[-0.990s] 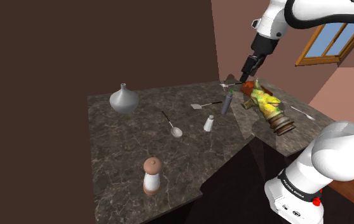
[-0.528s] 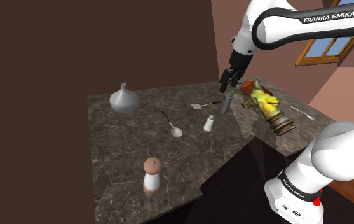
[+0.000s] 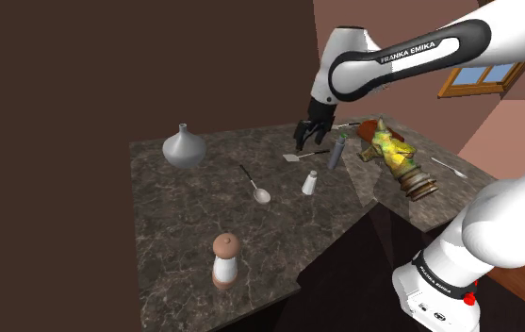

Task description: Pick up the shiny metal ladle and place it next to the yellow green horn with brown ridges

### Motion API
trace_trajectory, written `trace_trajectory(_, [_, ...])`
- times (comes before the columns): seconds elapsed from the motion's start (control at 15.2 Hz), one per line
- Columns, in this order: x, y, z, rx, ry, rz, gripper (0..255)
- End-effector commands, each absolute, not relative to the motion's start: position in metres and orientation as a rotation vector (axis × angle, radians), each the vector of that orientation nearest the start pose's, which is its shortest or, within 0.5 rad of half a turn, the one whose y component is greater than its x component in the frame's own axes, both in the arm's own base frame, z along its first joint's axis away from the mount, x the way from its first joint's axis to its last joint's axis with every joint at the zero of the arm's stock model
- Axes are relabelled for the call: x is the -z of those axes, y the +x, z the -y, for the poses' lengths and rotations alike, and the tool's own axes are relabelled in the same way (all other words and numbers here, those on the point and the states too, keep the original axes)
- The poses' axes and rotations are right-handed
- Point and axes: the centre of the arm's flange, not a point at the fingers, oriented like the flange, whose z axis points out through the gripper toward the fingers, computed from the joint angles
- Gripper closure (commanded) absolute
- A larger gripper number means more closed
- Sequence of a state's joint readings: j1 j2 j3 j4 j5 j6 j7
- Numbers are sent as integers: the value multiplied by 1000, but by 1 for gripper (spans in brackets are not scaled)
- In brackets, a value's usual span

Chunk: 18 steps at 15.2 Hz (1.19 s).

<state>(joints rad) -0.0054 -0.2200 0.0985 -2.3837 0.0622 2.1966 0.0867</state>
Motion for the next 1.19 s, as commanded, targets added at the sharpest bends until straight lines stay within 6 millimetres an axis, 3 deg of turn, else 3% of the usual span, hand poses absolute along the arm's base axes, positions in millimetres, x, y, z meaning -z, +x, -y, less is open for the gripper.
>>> trace_trajectory(0.0, [-386, 482, -49, 42, -3100, -83, 0])
trace_trajectory(1.12, [-209, 619, -76, -5, -3017, -351, 0])
